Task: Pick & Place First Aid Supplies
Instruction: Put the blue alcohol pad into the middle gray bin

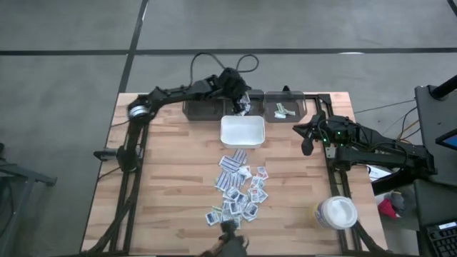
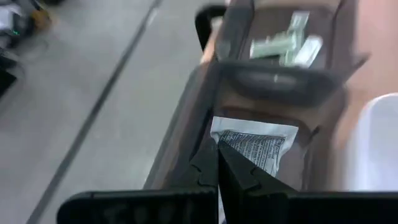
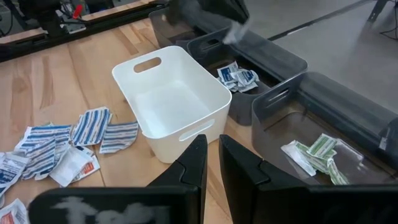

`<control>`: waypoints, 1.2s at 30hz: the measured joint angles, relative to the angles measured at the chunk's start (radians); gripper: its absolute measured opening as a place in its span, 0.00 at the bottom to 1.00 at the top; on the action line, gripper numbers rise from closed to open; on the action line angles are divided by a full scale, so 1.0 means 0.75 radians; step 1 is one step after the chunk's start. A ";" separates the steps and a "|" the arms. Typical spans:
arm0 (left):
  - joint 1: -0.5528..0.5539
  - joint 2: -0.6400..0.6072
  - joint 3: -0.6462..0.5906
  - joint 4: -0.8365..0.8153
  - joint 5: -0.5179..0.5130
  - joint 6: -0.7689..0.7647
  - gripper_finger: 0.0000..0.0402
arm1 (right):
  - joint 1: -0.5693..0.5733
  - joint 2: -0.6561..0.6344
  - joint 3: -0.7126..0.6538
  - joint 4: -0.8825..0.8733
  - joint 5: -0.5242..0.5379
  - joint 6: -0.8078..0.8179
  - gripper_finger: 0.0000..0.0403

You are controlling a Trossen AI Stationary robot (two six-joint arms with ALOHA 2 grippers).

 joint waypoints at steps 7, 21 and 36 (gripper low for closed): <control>0.056 0.317 0.434 -0.409 0.086 0.022 0.00 | -0.001 0.000 0.000 -0.001 0.000 0.000 0.10; 0.060 0.434 0.578 -0.529 0.094 -0.003 0.02 | -0.001 -0.001 0.000 -0.001 0.000 0.000 0.10; 0.037 0.310 0.650 -0.785 0.091 -0.220 0.37 | -0.001 0.000 0.000 -0.001 -0.001 0.000 0.09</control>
